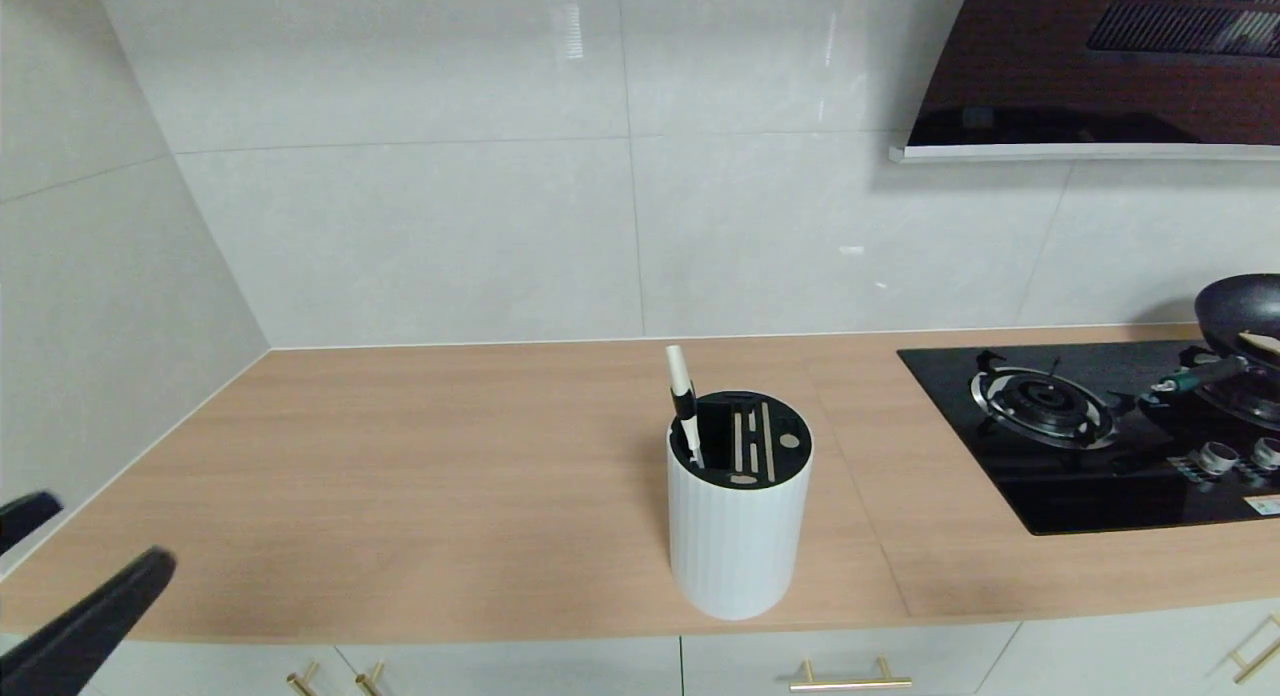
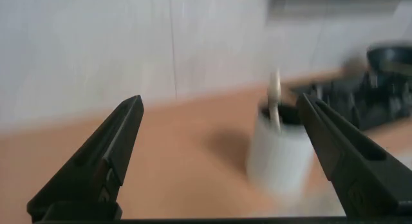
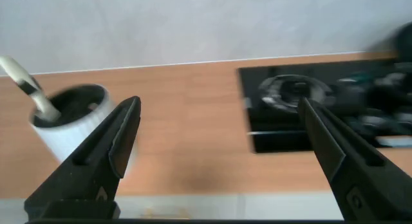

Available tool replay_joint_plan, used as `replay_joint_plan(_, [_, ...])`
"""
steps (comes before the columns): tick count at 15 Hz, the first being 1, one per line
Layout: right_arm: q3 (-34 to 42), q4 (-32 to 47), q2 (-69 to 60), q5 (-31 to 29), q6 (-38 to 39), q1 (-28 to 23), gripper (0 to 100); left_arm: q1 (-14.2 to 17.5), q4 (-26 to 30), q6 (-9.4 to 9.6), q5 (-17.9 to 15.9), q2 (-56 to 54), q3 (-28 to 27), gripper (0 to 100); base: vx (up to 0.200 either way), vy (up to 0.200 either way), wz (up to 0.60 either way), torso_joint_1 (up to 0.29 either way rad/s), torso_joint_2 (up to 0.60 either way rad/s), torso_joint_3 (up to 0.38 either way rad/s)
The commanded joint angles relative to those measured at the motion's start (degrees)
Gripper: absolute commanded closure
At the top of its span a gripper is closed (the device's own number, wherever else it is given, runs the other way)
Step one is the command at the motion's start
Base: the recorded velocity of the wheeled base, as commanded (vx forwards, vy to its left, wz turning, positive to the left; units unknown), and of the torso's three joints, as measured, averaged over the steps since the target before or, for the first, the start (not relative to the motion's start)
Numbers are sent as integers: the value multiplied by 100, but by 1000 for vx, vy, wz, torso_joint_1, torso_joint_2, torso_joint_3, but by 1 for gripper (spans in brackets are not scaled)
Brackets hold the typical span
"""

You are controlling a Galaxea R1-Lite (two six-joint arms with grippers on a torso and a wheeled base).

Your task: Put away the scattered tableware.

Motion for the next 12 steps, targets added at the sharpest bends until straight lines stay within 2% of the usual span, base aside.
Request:
replay_joint_plan(1, [57, 952, -1831, -28, -314, -292, 0, 699, 1517, -186, -76, -2276, -175, 0, 0, 0, 0, 0, 0, 0])
replay_joint_plan(2, [92, 1146, -2007, -46, -270, -389, 0, 849, 1526, -186, -111, -2443, -44, 0, 0, 0, 0, 0, 0, 0])
replay_joint_plan(5, [118, 1023, -2024, -142, 2, -890, 0, 1218, 1526, -186, -120, -2997, 334, 0, 0, 0, 0, 0, 0, 0])
replay_joint_plan(7, [426, 1119, -2490, 200, -6, -1303, 0, 1314, 1482, -168, -67, -3269, 704, 0, 0, 0, 0, 0, 0, 0])
replay_joint_plan(8, [628, 1075, -2543, 139, -6, -1303, 0, 1314, 1403, -115, 64, -3278, 871, 0, 0, 0, 0, 0, 0, 0])
replay_joint_plan(9, [830, 943, -2543, 42, 11, -1303, 0, 1306, 1209, 8, 346, -3296, 1125, 0, 0, 0, 0, 0, 0, 0])
replay_joint_plan(10, [927, 838, -2543, 42, 20, -1303, 0, 1306, 1130, 113, 381, -3296, 1284, 0, 0, 0, 0, 0, 0, 0])
replay_joint_plan(11, [1340, 495, -2543, 42, 2, -1303, 0, 1306, 1121, 342, 398, -3305, 1662, 0, 0, 0, 0, 0, 0, 0])
replay_joint_plan(12, [1639, 267, -2543, 42, -24, -1303, 0, 1306, 1438, 359, 425, -3305, 1662, 0, 0, 0, 0, 0, 0, 0])
